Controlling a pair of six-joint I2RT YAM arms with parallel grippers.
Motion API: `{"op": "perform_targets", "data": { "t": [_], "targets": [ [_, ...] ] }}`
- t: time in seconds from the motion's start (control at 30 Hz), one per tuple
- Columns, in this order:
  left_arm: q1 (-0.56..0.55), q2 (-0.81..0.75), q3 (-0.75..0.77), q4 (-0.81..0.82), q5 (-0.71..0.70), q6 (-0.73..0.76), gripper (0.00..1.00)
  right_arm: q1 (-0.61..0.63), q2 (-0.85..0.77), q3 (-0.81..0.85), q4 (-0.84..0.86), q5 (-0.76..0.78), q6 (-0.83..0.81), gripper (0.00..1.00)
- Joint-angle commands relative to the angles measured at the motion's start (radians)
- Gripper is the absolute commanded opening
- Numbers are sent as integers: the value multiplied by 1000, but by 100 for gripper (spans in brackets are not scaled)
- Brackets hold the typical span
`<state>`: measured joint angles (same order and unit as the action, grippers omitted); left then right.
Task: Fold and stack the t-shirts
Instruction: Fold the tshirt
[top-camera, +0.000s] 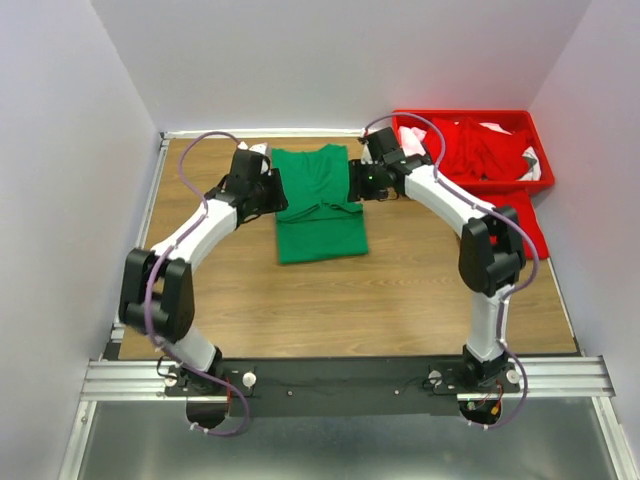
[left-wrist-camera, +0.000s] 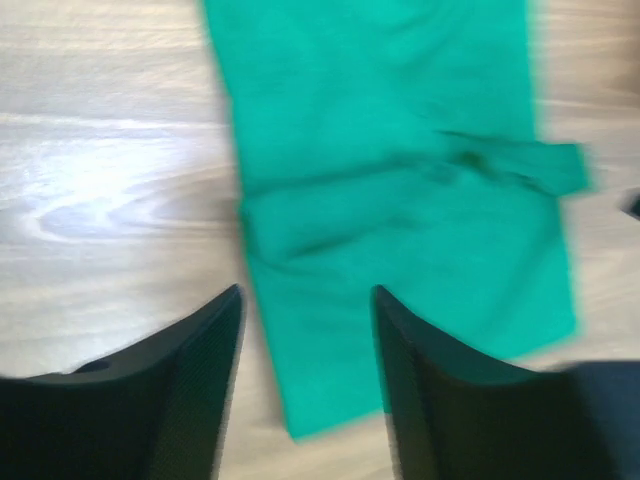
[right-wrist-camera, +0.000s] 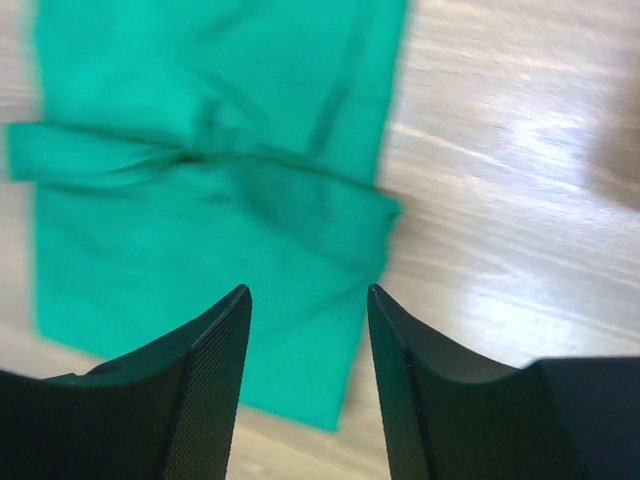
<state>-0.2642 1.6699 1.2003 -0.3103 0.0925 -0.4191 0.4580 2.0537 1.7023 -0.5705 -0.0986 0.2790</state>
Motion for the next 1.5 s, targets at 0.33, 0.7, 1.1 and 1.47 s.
{"op": "perform_targets", "data": {
  "t": [0.33, 0.7, 1.1, 1.47],
  "targets": [
    [-214, -1, -222, 185, 4, -145, 18, 143, 11, -99, 158, -46, 71, 20],
    [-228, 60, -307, 195, 35, -139, 18, 146, 167, -26, 176, -18, 63, 20],
    [-241, 1, -376, 203, 56, -122, 18, 62, 351, 348, 172, 126, -4, 22],
    [-244, -101, -453, 208, 61, -124, 18, 71, 140, 160, 188, -375, -47, 30]
  ]
}}
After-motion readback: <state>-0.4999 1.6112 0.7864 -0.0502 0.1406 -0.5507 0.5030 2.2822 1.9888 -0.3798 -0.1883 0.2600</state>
